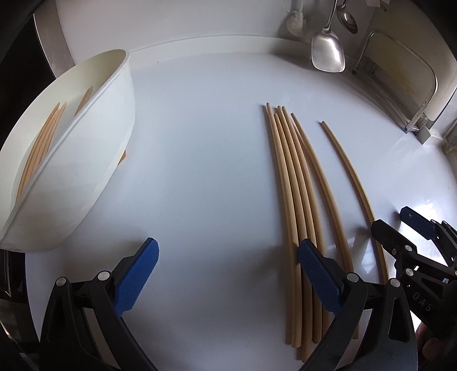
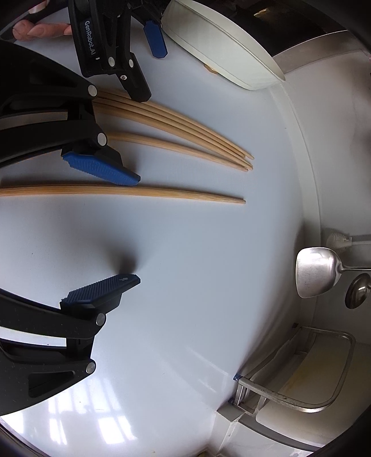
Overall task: Organize utensils
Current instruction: 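Hover both open tools above the chopstick row, aligning with single chopsticks, then close the right tool on a chopstick while the left tool grasps another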
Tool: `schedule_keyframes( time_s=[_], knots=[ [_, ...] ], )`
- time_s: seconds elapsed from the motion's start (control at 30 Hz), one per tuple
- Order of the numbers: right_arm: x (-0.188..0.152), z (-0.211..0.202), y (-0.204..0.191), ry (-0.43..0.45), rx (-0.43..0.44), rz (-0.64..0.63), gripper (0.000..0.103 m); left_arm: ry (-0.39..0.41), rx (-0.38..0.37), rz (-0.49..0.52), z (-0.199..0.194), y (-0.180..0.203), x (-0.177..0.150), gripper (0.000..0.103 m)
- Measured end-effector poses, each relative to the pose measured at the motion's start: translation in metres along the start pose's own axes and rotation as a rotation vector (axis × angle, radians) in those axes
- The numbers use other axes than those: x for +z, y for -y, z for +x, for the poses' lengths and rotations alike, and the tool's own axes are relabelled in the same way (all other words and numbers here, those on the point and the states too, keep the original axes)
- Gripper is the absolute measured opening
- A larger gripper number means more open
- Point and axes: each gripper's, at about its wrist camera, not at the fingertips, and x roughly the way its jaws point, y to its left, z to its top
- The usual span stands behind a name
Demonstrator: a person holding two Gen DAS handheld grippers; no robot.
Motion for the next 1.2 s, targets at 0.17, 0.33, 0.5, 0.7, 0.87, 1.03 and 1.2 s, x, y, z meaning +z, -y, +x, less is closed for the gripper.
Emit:
schedule_keyframes(
  time_s=[0.17, 0.33, 0.5, 0.7, 0.87, 1.03, 1.2],
  knots=[
    [0.000, 0.000, -0.001, 0.000, 0.000, 0.002, 0.062, -0.012, 0.009, -0.002, 0.003, -0.001, 0.000, 0.096],
    [-0.001, 0.000, -0.002, 0.002, 0.000, -0.002, 0.062, -0.010, 0.014, -0.011, 0.006, -0.001, 0.004, 0.096],
    [0.000, 0.002, -0.005, 0.010, -0.015, -0.011, 0.062, -0.005, 0.025, -0.025, 0.006, -0.002, 0.007, 0.096],
    [-0.003, 0.001, -0.014, 0.016, -0.025, -0.060, 0.059, 0.001, 0.038, -0.046, 0.008, -0.003, 0.011, 0.097],
    [-0.003, -0.004, -0.022, 0.023, -0.007, -0.104, 0.042, 0.020, 0.038, -0.049, 0.005, -0.002, 0.009, 0.088],
    [0.001, -0.003, -0.022, 0.022, 0.005, -0.111, 0.037, 0.034, 0.018, -0.004, -0.002, 0.008, 0.008, 0.054],
    [0.001, -0.005, -0.025, 0.019, 0.008, -0.132, 0.019, 0.038, -0.003, 0.030, -0.008, 0.018, 0.005, 0.015]
  ],
)
